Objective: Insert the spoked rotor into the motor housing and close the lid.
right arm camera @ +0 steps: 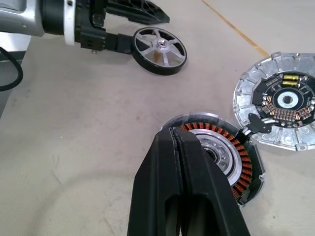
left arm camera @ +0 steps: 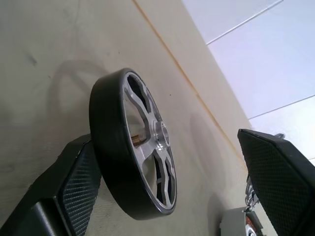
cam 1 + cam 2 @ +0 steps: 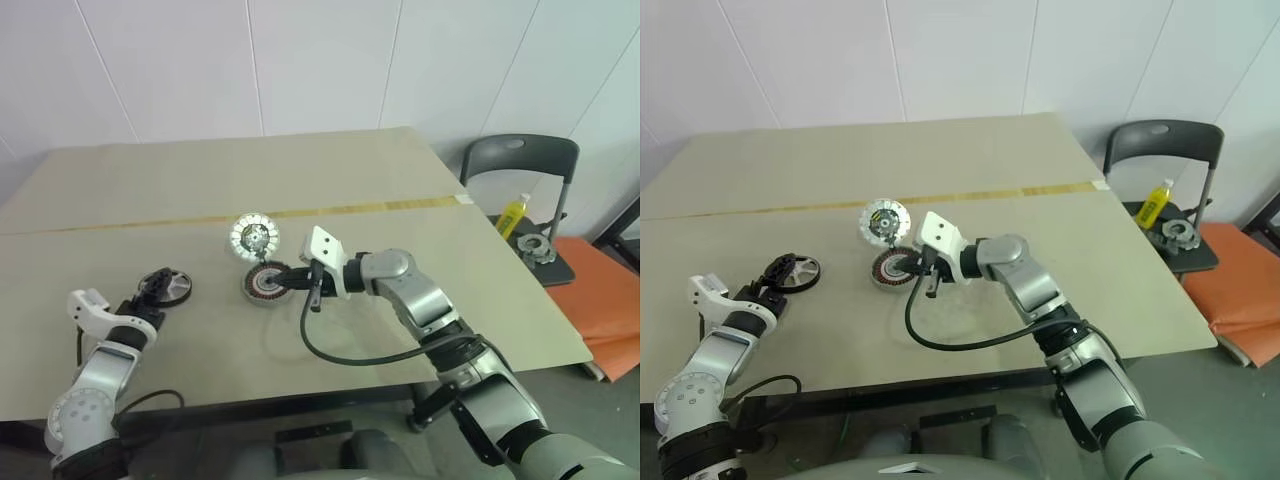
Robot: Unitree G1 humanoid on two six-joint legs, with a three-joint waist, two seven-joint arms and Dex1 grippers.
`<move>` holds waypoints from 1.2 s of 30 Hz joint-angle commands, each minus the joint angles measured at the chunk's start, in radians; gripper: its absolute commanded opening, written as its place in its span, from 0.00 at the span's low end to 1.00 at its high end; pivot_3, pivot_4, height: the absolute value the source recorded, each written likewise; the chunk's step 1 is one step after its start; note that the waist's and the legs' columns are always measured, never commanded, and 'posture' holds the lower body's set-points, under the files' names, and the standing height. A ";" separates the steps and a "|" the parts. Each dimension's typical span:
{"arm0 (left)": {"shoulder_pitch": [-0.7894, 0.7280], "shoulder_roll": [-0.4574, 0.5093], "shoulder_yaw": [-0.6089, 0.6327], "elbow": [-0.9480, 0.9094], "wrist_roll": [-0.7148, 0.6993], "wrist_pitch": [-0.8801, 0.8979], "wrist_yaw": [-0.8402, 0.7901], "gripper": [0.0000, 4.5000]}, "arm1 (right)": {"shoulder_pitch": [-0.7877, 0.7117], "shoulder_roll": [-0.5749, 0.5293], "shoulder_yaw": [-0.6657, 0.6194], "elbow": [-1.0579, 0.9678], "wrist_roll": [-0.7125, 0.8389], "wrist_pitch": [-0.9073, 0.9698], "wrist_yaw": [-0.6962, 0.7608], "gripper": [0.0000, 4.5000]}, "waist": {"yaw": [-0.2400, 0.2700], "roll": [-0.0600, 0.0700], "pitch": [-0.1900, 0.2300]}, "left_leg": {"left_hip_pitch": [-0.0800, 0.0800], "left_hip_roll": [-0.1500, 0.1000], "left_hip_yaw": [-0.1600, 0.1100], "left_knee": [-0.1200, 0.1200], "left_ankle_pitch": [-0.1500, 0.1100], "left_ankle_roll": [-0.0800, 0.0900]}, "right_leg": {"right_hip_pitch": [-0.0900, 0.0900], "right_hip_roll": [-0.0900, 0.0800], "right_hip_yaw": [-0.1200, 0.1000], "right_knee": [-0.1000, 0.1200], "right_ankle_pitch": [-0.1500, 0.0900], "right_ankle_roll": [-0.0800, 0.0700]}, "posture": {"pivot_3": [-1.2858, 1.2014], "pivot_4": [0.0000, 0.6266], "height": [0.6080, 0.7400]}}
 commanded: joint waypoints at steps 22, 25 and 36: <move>-0.062 0.008 -0.016 -0.014 -0.188 0.141 -0.078 0.10 | 0.021 -0.135 -0.096 -0.068 0.119 0.045 0.088 0.00 | 0.001 -0.004 0.001 | -0.002 -0.001 0.000 0.000 0.000 0.000 | 0.000 -0.001 0.000 -0.003 0.000 0.000 | 0.52 0.00 1.00; -0.082 0.012 -0.021 -0.007 -0.271 0.191 -0.064 0.10 | 0.032 -0.148 -0.088 -0.061 0.103 0.032 0.086 0.00 | 0.000 -0.004 0.001 | -0.001 -0.001 0.000 -0.001 0.000 0.000 | 0.000 -0.001 0.000 -0.003 0.000 0.000 | 0.52 0.00 1.00; -0.080 0.055 -0.087 0.006 -0.439 0.341 -0.028 0.10 | 0.068 -0.159 -0.090 -0.047 0.085 0.024 0.077 0.00 | 0.001 -0.005 0.002 | -0.001 -0.001 0.000 -0.001 0.000 0.000 | 0.000 0.000 0.000 -0.003 0.000 0.000 | 0.52 0.00 1.00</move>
